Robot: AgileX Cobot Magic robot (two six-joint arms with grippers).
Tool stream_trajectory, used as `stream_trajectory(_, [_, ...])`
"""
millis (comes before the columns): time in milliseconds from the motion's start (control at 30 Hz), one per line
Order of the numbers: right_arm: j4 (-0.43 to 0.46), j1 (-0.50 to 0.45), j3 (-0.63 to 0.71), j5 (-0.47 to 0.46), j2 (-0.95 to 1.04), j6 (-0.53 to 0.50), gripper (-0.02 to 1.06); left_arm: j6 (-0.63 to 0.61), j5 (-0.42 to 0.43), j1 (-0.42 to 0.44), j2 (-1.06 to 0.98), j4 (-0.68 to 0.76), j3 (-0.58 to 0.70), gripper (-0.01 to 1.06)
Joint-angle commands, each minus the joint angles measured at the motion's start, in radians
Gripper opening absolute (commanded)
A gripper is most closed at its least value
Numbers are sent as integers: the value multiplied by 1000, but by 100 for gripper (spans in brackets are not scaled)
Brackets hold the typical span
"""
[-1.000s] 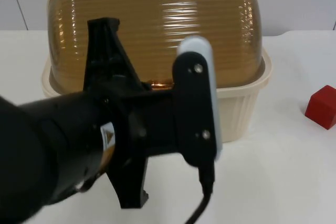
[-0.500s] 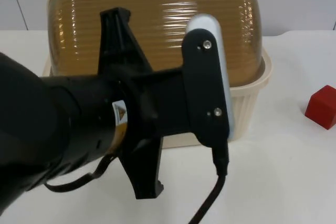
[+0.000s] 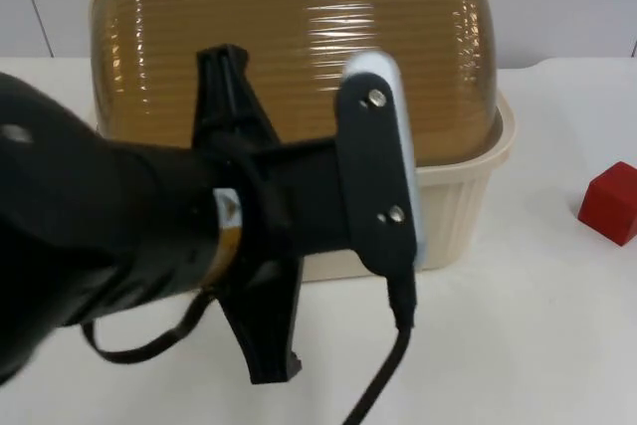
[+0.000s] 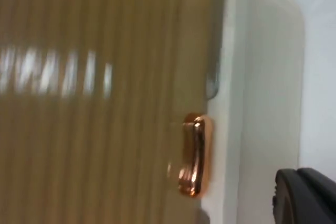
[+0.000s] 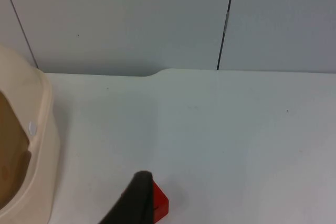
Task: Open the box lid with the left hand, place the block into the box with the right hand, then close the box lid with the left hand.
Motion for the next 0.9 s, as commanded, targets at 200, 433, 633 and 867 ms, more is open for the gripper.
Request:
stream_trajectory(200, [-6, -6, -7, 2, -4, -2, 105, 79, 69, 2, 108, 1, -77, 0])
stream_trajectory(433, [-6, -6, -7, 12, -4, -2, 105, 105, 30, 58, 115, 1, -94, 0])
stream_trajectory(633, [-6, -6, -7, -5, -4, -2, 105, 115, -5, 96, 115, 1, -98, 0])
stream_trajectory(867, [-6, -6, -7, -7, -4, -2, 105, 129, -15, 115, 118, 1, -143, 0])
